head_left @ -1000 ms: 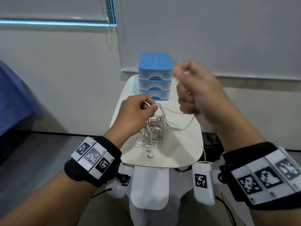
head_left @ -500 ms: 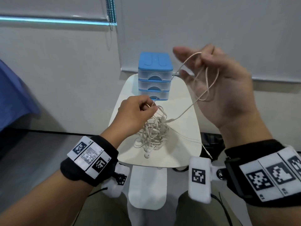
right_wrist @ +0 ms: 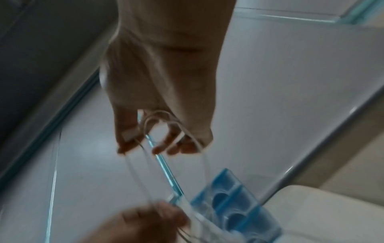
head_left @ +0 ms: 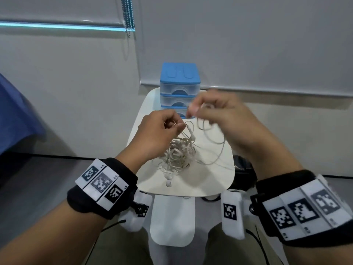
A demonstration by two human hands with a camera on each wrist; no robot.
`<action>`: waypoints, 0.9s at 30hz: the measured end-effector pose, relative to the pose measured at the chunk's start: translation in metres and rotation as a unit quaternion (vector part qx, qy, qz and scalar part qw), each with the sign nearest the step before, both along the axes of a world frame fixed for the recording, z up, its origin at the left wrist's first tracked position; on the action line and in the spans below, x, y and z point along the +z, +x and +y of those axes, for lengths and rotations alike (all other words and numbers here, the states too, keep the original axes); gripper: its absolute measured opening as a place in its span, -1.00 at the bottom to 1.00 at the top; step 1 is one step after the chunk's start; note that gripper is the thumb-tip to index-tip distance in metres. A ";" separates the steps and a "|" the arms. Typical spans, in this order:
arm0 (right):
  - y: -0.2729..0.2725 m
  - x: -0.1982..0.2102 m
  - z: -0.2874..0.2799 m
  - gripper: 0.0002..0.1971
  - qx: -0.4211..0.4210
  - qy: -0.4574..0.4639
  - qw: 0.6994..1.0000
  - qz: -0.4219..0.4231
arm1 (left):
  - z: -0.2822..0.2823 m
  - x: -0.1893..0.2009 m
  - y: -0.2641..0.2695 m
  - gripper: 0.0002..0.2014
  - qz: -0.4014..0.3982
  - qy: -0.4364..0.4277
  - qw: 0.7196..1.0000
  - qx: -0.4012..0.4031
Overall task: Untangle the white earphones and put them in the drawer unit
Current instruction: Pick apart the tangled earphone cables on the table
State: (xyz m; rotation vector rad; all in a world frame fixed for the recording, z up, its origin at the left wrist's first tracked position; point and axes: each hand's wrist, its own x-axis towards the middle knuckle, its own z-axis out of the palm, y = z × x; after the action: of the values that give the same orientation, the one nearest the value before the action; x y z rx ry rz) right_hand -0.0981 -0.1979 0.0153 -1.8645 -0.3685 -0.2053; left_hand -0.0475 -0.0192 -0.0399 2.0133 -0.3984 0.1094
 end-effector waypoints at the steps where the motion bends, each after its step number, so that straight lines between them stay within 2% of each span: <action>1: -0.003 0.011 0.000 -0.84 0.027 0.094 0.995 -0.019 | 0.001 0.000 0.001 -0.83 -0.001 0.003 1.000 -0.004; 4: -0.012 0.043 -0.006 -0.79 0.103 0.337 0.935 -0.036 | 0.002 -0.001 0.001 -0.84 -0.003 0.006 1.000 -0.017; 5: -0.013 0.049 -0.008 -0.76 0.090 0.374 0.922 -0.032 | 0.001 0.000 0.001 -0.84 0.002 -0.002 1.000 -0.018; 6: -0.014 0.053 -0.008 -0.74 0.052 0.374 0.926 -0.022 | 0.001 0.000 0.001 -0.84 0.006 -0.011 1.000 -0.017; 8: -0.012 0.049 -0.006 -0.74 -0.045 0.282 0.958 0.025 | -0.002 0.001 0.001 -0.85 0.008 -0.025 1.000 -0.014; 10: -0.005 0.032 -0.003 -0.76 -0.091 0.101 0.987 0.086 | -0.004 0.004 0.001 -0.87 0.009 -0.034 0.999 -0.008; 11: -0.002 0.021 -0.002 -0.73 -0.093 -0.018 0.990 0.102 | -0.005 0.005 0.001 -0.88 0.012 -0.037 0.999 -0.006; 13: 0.002 0.000 -0.002 -0.68 -0.070 -0.216 0.968 0.103 | -0.006 0.006 0.000 -0.90 0.016 -0.038 0.999 -0.004; 14: 0.003 -0.008 -0.002 -0.70 -0.056 -0.265 0.958 0.097 | -0.006 0.007 -0.001 -0.90 0.017 -0.036 0.999 -0.005; 15: 0.002 -0.011 -0.001 -0.72 -0.044 -0.273 0.957 0.090 | -0.006 0.007 -0.001 -0.88 0.015 -0.033 0.999 -0.008; 16: 0.000 -0.011 0.000 -0.72 -0.034 -0.247 0.965 0.078 | -0.005 0.007 -0.001 -0.87 0.012 -0.030 0.999 -0.011; 18: -0.003 -0.003 0.003 -0.75 -0.025 -0.128 0.991 0.022 | -0.004 0.006 -0.002 -0.85 0.010 -0.031 0.999 -0.020; 20: -0.005 0.013 0.003 -0.76 -0.046 -0.017 0.996 -0.079 | -0.003 0.004 -0.001 -0.83 0.012 -0.024 0.999 -0.028; 23: -0.006 0.039 0.001 -0.76 -0.085 0.101 0.968 -0.212 | -0.001 0.002 -0.002 -0.85 0.005 -0.005 0.999 -0.043; 27: -0.010 0.059 -0.010 -0.69 -0.089 0.240 0.936 -0.240 | 0.002 0.000 -0.002 -0.88 0.009 -0.002 0.999 -0.049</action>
State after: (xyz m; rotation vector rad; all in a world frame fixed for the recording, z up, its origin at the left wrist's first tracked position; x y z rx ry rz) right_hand -0.1082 -0.2079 0.0743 -1.3444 -0.4333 -0.8124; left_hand -0.0494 -0.0168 -0.0398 1.9852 -0.4857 0.0315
